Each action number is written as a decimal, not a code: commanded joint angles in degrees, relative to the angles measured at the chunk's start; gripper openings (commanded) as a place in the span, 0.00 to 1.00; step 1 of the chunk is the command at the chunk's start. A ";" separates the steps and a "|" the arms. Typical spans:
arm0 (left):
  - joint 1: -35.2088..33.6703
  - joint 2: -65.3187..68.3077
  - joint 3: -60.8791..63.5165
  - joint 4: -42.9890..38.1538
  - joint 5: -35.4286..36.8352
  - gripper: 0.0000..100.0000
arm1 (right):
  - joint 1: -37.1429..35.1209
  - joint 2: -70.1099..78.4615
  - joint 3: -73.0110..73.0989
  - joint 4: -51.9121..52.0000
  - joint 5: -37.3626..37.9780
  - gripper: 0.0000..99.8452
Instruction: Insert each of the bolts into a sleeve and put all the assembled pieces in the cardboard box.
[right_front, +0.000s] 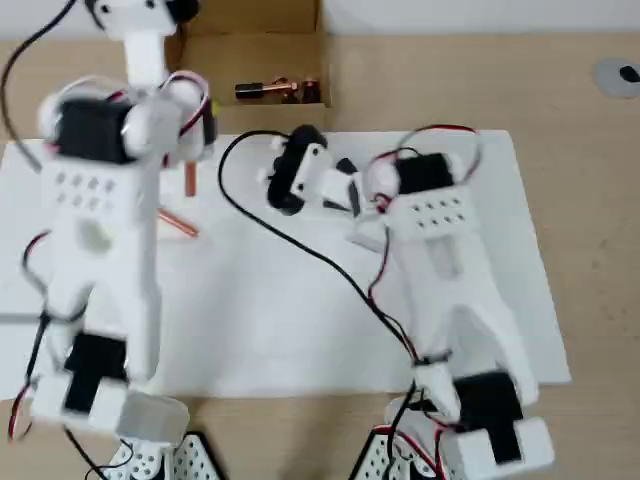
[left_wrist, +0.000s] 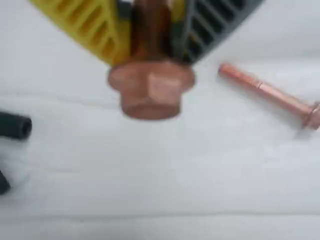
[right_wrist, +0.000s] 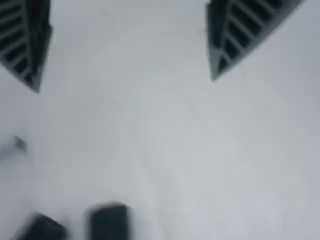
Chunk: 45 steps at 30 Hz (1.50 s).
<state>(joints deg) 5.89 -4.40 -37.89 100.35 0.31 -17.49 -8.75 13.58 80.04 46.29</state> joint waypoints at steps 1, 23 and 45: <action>-3.43 -11.82 6.07 -1.49 -1.23 0.01 | -2.24 6.20 -2.86 -2.02 -1.58 0.26; -10.81 -43.38 38.86 -14.33 -13.01 0.01 | -2.59 36.97 -32.57 6.77 4.40 0.26; -10.90 -49.89 39.21 -13.71 -15.65 0.01 | -1.98 46.64 -40.84 14.95 4.13 0.01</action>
<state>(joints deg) -4.04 -53.45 1.23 87.43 -14.90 -19.34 38.11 -23.78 91.82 50.24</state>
